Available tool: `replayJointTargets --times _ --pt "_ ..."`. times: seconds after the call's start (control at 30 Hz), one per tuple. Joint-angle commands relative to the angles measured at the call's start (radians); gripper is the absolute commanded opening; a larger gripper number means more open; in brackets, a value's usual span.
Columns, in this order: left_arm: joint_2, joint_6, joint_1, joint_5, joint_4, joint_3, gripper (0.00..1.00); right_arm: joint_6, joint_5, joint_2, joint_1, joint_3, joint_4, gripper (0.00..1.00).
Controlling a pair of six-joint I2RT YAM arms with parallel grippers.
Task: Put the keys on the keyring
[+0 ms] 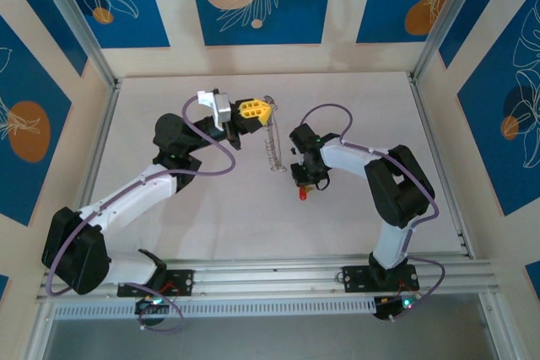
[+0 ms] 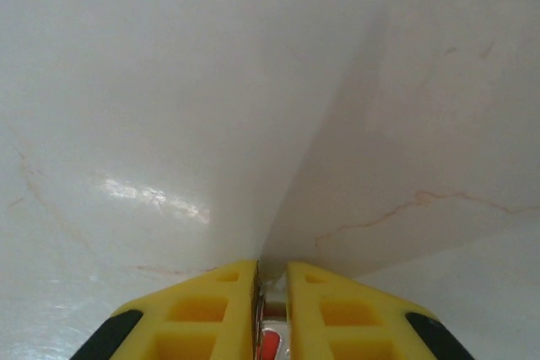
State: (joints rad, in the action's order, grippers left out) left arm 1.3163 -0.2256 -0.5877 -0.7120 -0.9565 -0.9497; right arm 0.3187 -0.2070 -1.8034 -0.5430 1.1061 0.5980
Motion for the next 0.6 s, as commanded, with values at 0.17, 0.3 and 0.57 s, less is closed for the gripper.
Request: replayJointTargets --times 0.17,0.3,0.57 --pt "-0.026 0.018 -0.011 0.007 -0.042 -0.001 0.00 0.008 -0.025 0.049 -0.003 0.000 0.046 0.18" --pt "-0.026 0.017 -0.011 0.008 -0.044 -0.001 0.00 0.007 -0.024 0.051 -0.003 0.000 0.046 0.18" --pt "-0.028 0.015 -0.011 0.008 -0.046 0.002 0.00 0.006 -0.014 0.042 -0.003 0.000 0.040 0.17"
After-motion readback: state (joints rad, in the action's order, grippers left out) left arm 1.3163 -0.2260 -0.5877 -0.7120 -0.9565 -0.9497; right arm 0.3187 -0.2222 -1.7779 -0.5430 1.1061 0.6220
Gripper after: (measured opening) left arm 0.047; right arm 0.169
